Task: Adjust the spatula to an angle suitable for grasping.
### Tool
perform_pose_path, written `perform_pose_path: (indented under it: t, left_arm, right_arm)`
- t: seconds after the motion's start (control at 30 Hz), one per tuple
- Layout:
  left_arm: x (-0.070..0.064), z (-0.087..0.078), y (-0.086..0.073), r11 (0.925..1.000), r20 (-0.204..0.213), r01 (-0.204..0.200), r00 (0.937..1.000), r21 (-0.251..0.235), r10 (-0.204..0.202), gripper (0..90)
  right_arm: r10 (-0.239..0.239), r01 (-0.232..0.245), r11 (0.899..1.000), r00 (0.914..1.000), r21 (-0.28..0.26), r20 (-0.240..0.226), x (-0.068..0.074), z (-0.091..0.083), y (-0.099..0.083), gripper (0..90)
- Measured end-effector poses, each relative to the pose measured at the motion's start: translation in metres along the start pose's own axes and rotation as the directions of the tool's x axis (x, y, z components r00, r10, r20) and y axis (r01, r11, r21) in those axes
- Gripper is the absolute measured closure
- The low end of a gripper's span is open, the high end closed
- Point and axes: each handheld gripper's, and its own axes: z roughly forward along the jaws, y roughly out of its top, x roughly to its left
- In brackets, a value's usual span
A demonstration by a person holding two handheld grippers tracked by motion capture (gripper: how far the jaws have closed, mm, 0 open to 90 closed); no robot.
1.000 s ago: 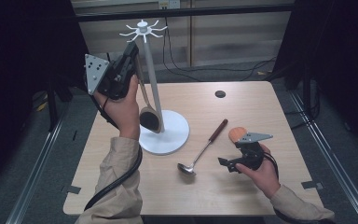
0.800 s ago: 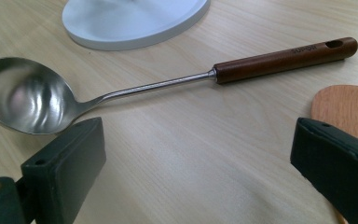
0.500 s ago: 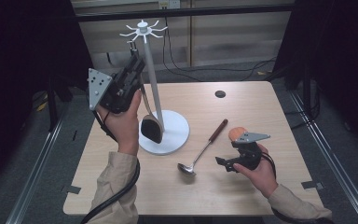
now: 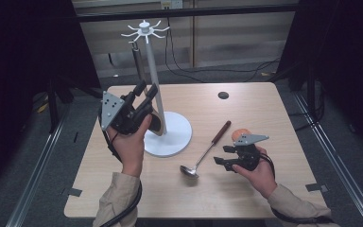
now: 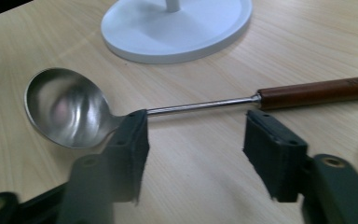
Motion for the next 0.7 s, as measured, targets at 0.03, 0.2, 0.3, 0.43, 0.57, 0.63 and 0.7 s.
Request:
perform_pose_path:
  t: [0.03,0.2,0.3,0.43,0.57,0.63,0.7]
  left_arm:
    - [-0.001,-0.001,-0.007,0.9996,0.000,0.027,0.9996,0.004,-0.027,51.7]
    - [0.002,-0.009,-0.022,0.9982,-0.010,0.039,0.9992,0.046,-0.039,41.8]
    - [0.003,-0.012,-0.027,0.9968,-0.022,0.054,0.9983,0.059,-0.053,37.7]
    - [0.003,-0.017,-0.036,0.9944,-0.018,0.052,0.9986,0.092,-0.051,28.8]
    - [-0.001,-0.023,-0.055,0.9810,0.011,0.012,0.9998,0.194,-0.014,22.5]
    - [-0.004,-0.025,-0.063,0.9753,0.028,0.008,0.9995,0.221,-0.015,20.7]
    - [-0.006,-0.026,-0.068,0.9694,0.041,-0.009,0.9992,0.245,-0.001,20.5]
  right_arm:
    - [-0.018,0.018,1.000,0.9997,0.002,-0.017,0.003,0.003,0.001,49.6]
    - [-0.043,0.043,0.999,0.9963,0.001,-0.075,0.011,0.011,0.003,65.5]
    - [-0.063,0.063,0.998,0.9939,-0.003,-0.090,0.014,0.014,0.003,70.3]
    - [-0.081,0.080,0.997,0.9907,-0.021,-0.109,0.020,0.021,0.004,81.3]
    - [-0.109,0.106,0.994,0.9845,-0.028,-0.138,0.027,0.030,0.005,90.0]
    - [-0.118,0.115,0.993,0.9809,-0.028,-0.155,0.032,0.034,0.006,90.0]
    - [-0.126,0.123,0.992,0.9788,-0.029,-0.162,0.034,0.037,0.006,90.0]
